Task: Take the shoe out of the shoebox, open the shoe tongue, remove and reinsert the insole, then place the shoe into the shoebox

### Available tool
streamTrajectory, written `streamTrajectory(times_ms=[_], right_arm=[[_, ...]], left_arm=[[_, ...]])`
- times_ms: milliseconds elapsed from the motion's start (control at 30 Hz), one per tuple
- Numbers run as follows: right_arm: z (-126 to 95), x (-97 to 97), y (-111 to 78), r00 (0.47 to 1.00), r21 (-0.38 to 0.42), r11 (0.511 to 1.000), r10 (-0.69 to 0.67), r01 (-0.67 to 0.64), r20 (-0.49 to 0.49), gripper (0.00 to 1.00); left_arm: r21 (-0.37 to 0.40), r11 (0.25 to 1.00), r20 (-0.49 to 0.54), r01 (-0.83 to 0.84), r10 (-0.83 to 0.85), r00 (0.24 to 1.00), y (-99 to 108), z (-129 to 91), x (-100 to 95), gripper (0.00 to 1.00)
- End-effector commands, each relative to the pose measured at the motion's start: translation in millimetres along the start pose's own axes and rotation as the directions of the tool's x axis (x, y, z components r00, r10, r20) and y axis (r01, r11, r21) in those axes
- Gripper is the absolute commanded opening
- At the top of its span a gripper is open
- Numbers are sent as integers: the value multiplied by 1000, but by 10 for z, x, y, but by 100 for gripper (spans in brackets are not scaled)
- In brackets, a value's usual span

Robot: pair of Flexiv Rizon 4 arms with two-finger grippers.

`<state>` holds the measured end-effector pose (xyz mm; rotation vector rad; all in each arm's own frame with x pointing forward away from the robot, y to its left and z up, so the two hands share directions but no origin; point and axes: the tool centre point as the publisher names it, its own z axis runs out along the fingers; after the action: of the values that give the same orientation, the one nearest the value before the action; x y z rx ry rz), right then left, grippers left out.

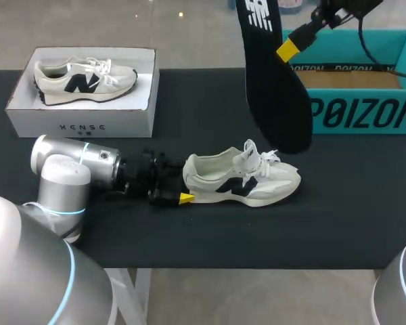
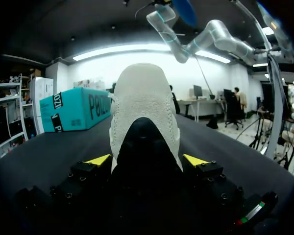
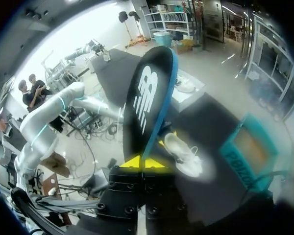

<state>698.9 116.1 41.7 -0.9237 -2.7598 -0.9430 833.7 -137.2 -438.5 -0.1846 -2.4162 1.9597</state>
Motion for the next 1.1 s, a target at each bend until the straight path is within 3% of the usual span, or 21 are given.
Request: streamTrajectory(times_ms=[33, 367, 633, 1100], right_arm=[[-193, 103, 30, 1000, 15, 1000, -6, 5, 24, 0], [-433, 251, 34, 999, 1, 999, -50, 50, 4, 0], [-479, 456, 38, 998, -5, 998, -64, 64, -1, 0], [-479, 456, 38, 998, -5, 998, -64, 64, -1, 0]], left_arm=[[-1, 1000, 2, 0, 0, 1000, 28, 18, 7, 0], [-1, 1000, 2, 0, 0, 1000, 28, 18, 7, 0], [-1, 1000, 2, 0, 0, 1000, 28, 18, 7, 0], [-1, 1000, 2, 0, 0, 1000, 28, 18, 7, 0]])
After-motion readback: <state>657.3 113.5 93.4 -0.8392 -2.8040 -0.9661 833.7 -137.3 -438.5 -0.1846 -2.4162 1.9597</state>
